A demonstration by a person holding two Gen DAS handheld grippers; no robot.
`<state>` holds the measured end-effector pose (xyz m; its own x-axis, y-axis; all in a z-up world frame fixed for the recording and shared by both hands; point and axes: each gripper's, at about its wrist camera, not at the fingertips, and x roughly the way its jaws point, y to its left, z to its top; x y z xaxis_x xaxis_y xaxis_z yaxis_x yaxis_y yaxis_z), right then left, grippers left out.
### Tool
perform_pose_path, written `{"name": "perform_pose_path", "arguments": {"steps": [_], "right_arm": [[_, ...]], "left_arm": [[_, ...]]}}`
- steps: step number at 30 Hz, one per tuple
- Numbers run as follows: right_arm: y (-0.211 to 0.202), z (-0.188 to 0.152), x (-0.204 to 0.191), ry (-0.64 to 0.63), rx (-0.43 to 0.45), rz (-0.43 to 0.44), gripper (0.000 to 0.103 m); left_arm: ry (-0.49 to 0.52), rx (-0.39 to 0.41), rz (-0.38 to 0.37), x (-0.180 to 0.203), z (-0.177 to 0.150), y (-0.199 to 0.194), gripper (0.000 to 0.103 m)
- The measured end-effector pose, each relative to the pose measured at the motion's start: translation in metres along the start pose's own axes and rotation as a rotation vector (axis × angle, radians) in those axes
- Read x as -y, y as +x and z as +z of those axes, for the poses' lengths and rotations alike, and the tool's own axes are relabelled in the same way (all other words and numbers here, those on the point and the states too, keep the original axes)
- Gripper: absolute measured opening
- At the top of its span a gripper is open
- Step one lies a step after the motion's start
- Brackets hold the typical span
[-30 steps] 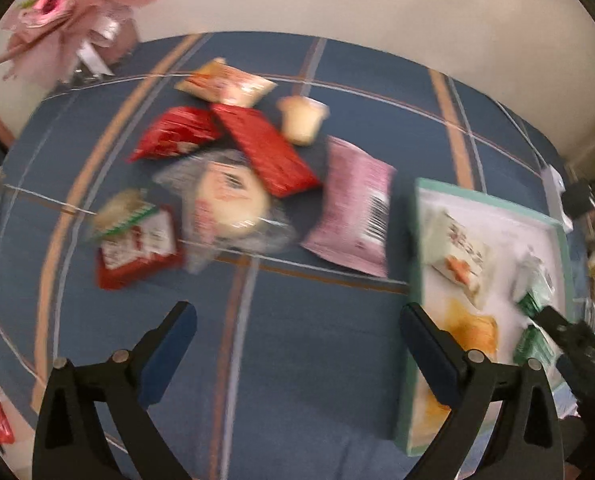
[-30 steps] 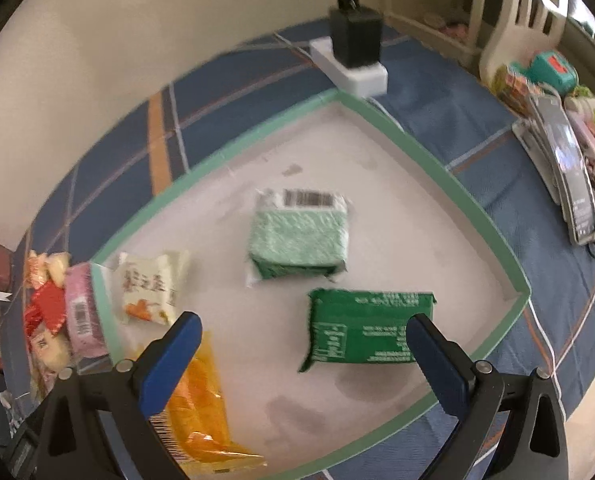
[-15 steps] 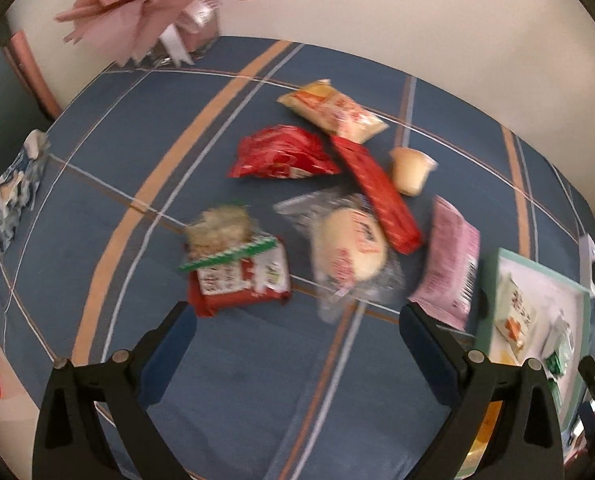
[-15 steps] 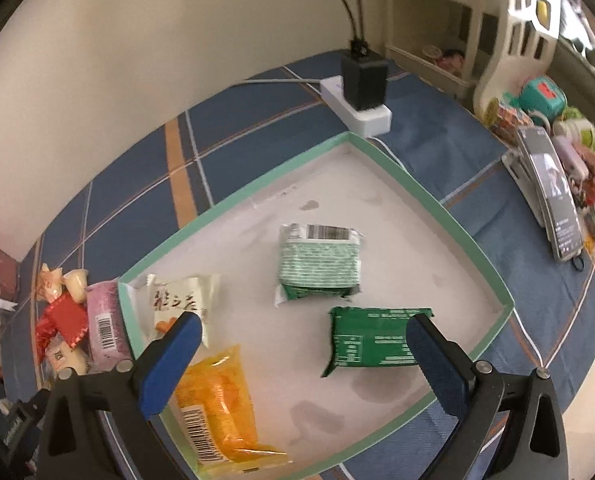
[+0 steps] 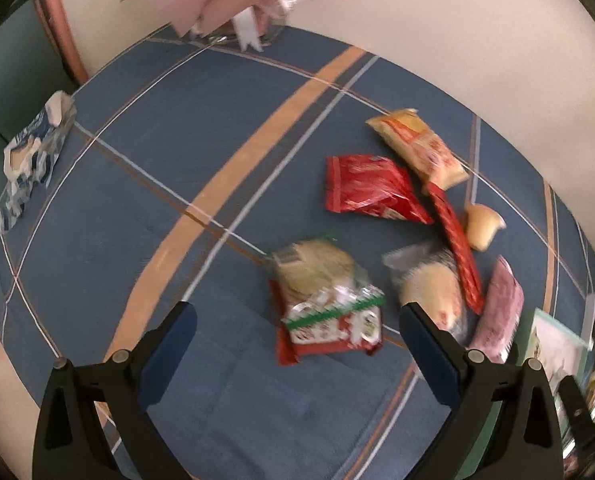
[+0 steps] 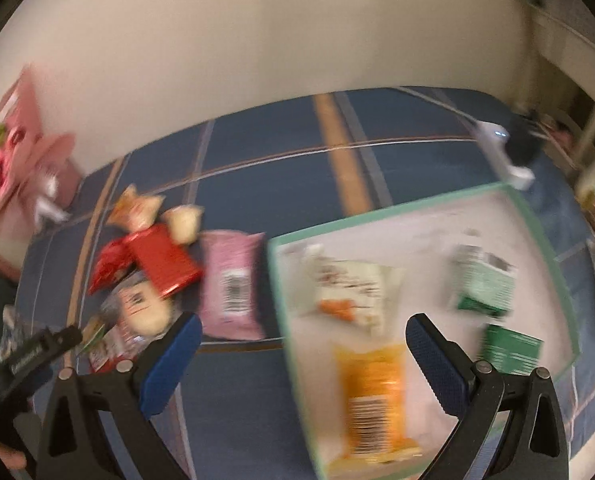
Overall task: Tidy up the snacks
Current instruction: 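Grasp the red milk-biscuit pack with the left gripper while the right grasps the pink bag, then lift both packs and carry them over the white tray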
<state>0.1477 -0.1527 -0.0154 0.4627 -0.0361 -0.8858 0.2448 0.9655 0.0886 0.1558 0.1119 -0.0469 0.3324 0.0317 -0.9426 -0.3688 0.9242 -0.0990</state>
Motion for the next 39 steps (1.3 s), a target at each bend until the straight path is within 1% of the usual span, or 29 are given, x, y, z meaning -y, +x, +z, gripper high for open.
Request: {"name": "perform_pose_path", "arguments": {"steps": [3,5,8,10,11,13,18,19,21,22,24,26,28,30,31,33,36,39], "right_arm": [[0.017,0.004,-0.025,-0.045,-0.039,0.033,0.103],[0.028,0.005,-0.035,-0.048,-0.063,0.05,0.103],[0.044,0.009,-0.043,-0.053,-0.084,0.047,0.102],[0.054,0.011,-0.045,-0.05,-0.096,0.054,0.096],[0.059,0.013,-0.047,-0.05,-0.104,0.06,0.094],[0.068,0.016,-0.05,-0.057,-0.114,0.069,0.086],[0.086,0.021,-0.051,-0.063,-0.131,0.041,0.076],[0.09,0.021,-0.05,-0.062,-0.138,0.04,0.073],[0.096,0.023,-0.048,-0.059,-0.144,0.041,0.069],[0.097,0.023,-0.05,-0.067,-0.136,0.04,0.066],[0.101,0.024,-0.052,-0.078,-0.143,0.038,0.063],[0.108,0.023,-0.053,-0.079,-0.159,0.041,0.059],[0.116,0.021,-0.054,-0.077,-0.178,0.041,0.057],[0.115,0.02,-0.054,-0.083,-0.171,0.037,0.056],[0.115,0.02,-0.054,-0.084,-0.171,0.04,0.056],[0.115,0.02,-0.054,-0.083,-0.17,0.044,0.054],[0.11,0.016,-0.053,-0.078,-0.17,0.056,0.048],[0.099,0.009,-0.052,-0.075,-0.165,0.076,0.045]], "left_arm": [[-0.027,-0.02,0.006,-0.009,0.005,0.01,0.101],[-0.036,-0.045,-0.014,-0.009,0.005,0.019,0.101],[-0.031,-0.077,-0.035,-0.005,0.006,0.033,0.101],[-0.02,-0.089,-0.036,-0.001,0.006,0.04,0.101],[-0.015,-0.096,-0.037,0.001,0.008,0.045,0.101],[-0.003,-0.109,-0.047,0.005,0.009,0.052,0.101],[0.013,-0.15,-0.076,0.017,0.008,0.072,0.101],[0.019,-0.155,-0.074,0.019,0.008,0.075,0.101],[0.026,-0.165,-0.069,0.023,0.005,0.081,0.101],[0.029,-0.167,-0.065,0.025,0.005,0.084,0.101],[0.042,-0.16,-0.047,0.03,0.005,0.087,0.101],[0.049,-0.152,-0.038,0.033,0.006,0.088,0.095],[0.066,-0.139,-0.013,0.038,0.006,0.087,0.08],[0.075,-0.129,-0.012,0.042,0.009,0.083,0.073],[0.074,-0.127,-0.016,0.043,0.009,0.082,0.067],[0.081,-0.123,-0.022,0.047,0.009,0.08,0.064],[0.078,-0.127,-0.039,0.053,0.011,0.074,0.063],[0.06,-0.12,-0.047,0.052,0.009,0.065,0.063]]}}
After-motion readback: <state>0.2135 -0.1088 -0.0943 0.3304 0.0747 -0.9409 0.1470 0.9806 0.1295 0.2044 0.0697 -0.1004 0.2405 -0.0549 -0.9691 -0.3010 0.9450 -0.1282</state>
